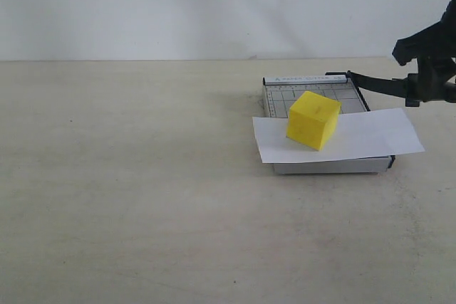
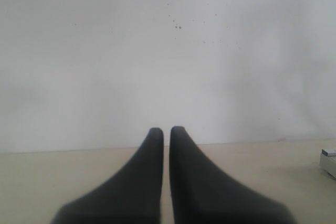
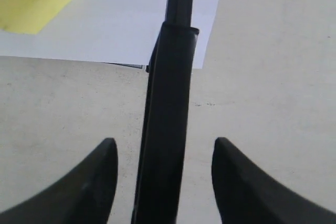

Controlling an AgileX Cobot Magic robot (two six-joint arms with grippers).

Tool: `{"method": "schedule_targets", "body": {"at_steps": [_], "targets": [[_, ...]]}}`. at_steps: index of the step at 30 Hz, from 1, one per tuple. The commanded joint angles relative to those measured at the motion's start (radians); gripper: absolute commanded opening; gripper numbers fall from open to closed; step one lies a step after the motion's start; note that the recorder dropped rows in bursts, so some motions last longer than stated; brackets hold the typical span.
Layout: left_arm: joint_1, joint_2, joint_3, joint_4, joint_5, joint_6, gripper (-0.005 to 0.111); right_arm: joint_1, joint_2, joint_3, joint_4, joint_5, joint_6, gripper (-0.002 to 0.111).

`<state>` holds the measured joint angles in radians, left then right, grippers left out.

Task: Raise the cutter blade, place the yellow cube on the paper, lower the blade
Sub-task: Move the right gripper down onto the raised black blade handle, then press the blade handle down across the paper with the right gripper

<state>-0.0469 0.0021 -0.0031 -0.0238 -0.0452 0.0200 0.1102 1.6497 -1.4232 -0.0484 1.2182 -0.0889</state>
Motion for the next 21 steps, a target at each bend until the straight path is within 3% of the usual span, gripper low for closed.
{"method": "schedule_targets", "body": {"at_steps": [1, 10, 13, 14, 16, 21], "targets": [[0.002, -0.002, 0.003, -0.010, -0.010, 0.005, 0.004, -0.002, 0.028, -0.005, -0.004, 0.002, 0.002, 0.052], [0.002, -0.002, 0.003, -0.010, -0.010, 0.005, 0.004, -0.002, 0.046, -0.003, -0.002, -0.015, -0.019, 0.050], [0.002, -0.002, 0.003, -0.010, -0.010, 0.005, 0.004, -0.002, 0.046, -0.003, -0.002, -0.017, -0.022, 0.033], [0.002, -0.002, 0.003, -0.010, -0.010, 0.005, 0.004, -0.002, 0.046, -0.003, -0.002, -0.017, -0.022, 0.016], [0.002, -0.002, 0.003, -0.010, -0.010, 0.005, 0.004, -0.002, 0.046, -0.003, -0.002, -0.017, -0.022, 0.000], [0.002, -0.002, 0.003, -0.010, -0.010, 0.005, 0.004, -0.002, 0.016, 0.056, 0.013, -0.109, -0.024, 0.001]]}}
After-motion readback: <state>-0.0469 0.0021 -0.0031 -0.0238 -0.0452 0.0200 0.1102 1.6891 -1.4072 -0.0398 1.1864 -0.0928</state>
